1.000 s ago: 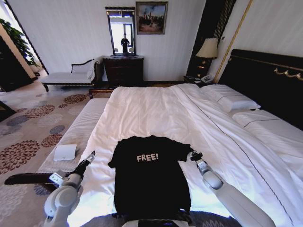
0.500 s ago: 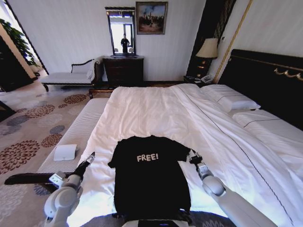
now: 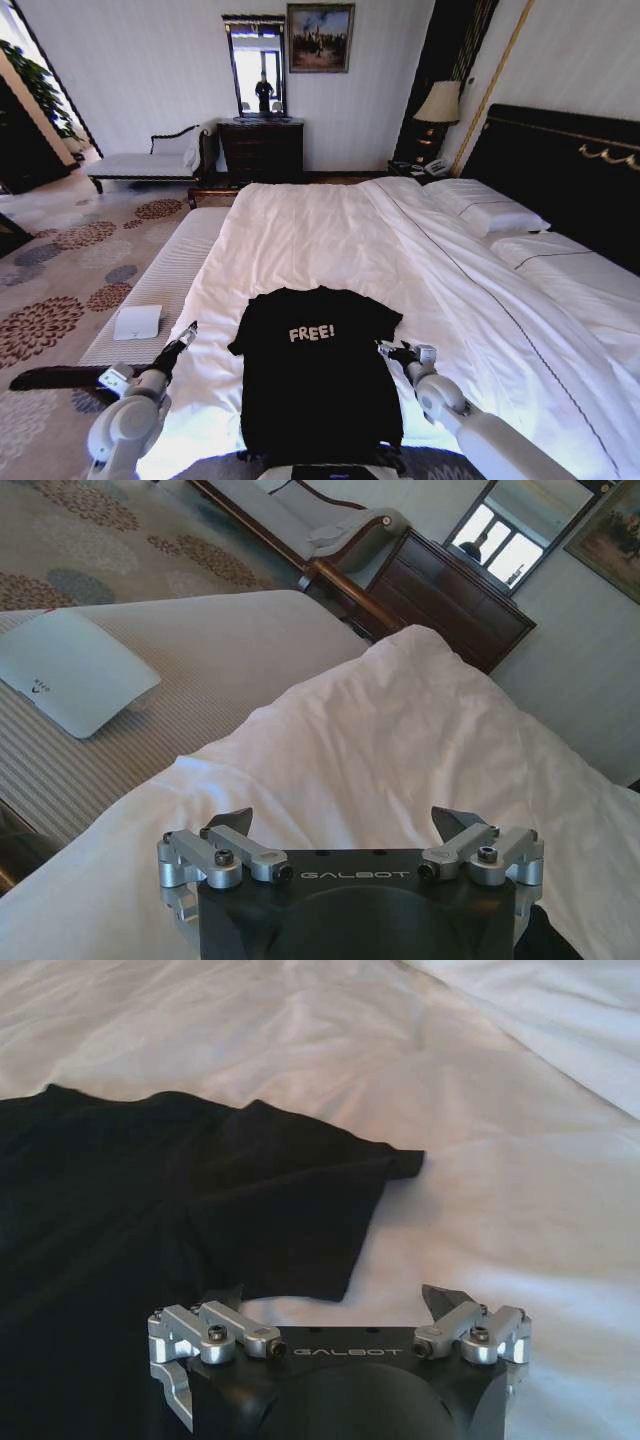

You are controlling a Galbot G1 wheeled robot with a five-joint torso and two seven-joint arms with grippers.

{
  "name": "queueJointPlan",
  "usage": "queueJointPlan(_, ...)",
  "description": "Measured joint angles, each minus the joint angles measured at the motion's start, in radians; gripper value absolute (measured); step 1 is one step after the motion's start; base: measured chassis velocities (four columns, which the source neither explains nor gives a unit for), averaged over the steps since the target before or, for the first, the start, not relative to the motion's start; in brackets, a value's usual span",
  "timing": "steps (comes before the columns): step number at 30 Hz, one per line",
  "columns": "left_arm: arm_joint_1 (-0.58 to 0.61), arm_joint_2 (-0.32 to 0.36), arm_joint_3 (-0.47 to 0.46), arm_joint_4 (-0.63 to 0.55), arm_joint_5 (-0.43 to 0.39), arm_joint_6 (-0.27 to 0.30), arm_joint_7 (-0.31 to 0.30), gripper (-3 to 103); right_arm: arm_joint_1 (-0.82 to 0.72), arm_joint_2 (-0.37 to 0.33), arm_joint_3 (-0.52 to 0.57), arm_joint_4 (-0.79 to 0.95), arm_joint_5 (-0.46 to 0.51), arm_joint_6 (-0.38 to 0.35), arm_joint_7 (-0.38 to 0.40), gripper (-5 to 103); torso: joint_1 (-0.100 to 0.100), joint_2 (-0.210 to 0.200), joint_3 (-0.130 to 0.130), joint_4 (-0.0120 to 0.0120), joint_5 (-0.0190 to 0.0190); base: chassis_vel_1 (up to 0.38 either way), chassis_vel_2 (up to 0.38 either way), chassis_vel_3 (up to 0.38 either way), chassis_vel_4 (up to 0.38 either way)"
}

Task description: Fold the clothes on the bed.

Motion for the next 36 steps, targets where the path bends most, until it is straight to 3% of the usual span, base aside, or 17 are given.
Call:
queueJointPlan(2, -0.001, 0.000, 0.000, 0.001, 0.000, 0.000, 0.000, 100, 0.005, 0.007, 0.003, -0.010, 0.023, 0.010, 0.016, 92, 0.000, 0.000, 0.000, 0.0000, 0.0000, 0.000, 0.000, 0.000, 0.000)
queueJointPlan(4, -0.002, 0.000, 0.001, 0.001, 0.000, 0.000, 0.000, 100, 0.009, 0.011, 0.005, -0.015, 0.045, 0.016, 0.030, 92, 0.000, 0.000, 0.000, 0.0000, 0.0000, 0.000, 0.000, 0.000, 0.000)
queueJointPlan(5, -0.003, -0.002, 0.004, 0.001, 0.001, 0.000, 0.000, 100, 0.013, 0.015, 0.009, -0.017, 0.084, 0.022, 0.047, 85, 0.000, 0.000, 0.000, 0.0000, 0.0000, 0.000, 0.000, 0.000, 0.000)
queueJointPlan(6, -0.004, -0.003, 0.007, 0.001, 0.002, 0.000, 0.000, 100, 0.015, 0.018, 0.012, -0.017, 0.117, 0.026, 0.057, 85, 0.000, 0.000, 0.000, 0.0000, 0.0000, 0.000, 0.000, 0.000, 0.000)
queueJointPlan(13, -0.005, -0.007, 0.014, -0.004, 0.011, 0.001, -0.005, 100, 0.014, 0.036, 0.068, -0.016, 0.316, 0.071, 0.045, 100, 0.000, 0.000, 0.000, 0.0000, 0.0000, 0.000, 0.000, 0.000, 0.000)
queueJointPlan(21, -0.001, -0.017, 0.021, -0.009, 0.027, 0.002, -0.006, 100, 0.009, 0.050, 0.090, -0.029, 0.349, 0.086, -0.002, 102, 0.000, 0.000, 0.000, 0.0000, -0.0001, 0.000, 0.000, 0.000, 0.000)
queueJointPlan(26, 0.002, -0.021, 0.022, -0.016, 0.032, 0.002, -0.007, 100, 0.012, 0.067, 0.086, -0.029, 0.341, 0.088, -0.025, 82, 0.000, 0.000, 0.000, 0.0000, 0.0000, 0.000, 0.000, 0.000, 0.000)
queueJointPlan(31, 0.007, -0.022, 0.022, -0.019, 0.033, 0.002, -0.008, 100, 0.019, 0.071, 0.077, -0.046, 0.314, 0.088, -0.033, 71, 0.000, 0.000, 0.000, 0.0000, 0.0000, 0.000, 0.000, 0.000, 0.000)
queueJointPlan(33, 0.011, -0.025, 0.022, -0.019, 0.037, 0.002, -0.008, 100, 0.023, 0.071, 0.073, -0.053, 0.301, 0.088, -0.037, 54, 0.000, 0.000, 0.000, 0.0000, 0.0000, 0.000, 0.000, 0.000, 0.000)
queueJointPlan(35, 0.011, -0.025, 0.022, -0.019, 0.037, 0.002, -0.008, 100, 0.024, 0.070, 0.072, -0.053, 0.298, 0.088, -0.037, 54, 0.000, 0.000, 0.000, 0.0000, 0.0000, 0.000, 0.000, 0.000, 0.000)
queueJointPlan(36, 0.011, -0.025, 0.021, -0.019, 0.037, 0.002, -0.008, 100, 0.024, 0.069, 0.072, -0.052, 0.293, 0.087, -0.038, 49, 0.000, 0.000, 0.000, 0.0000, 0.0000, 0.000, 0.000, 0.000, 0.000)
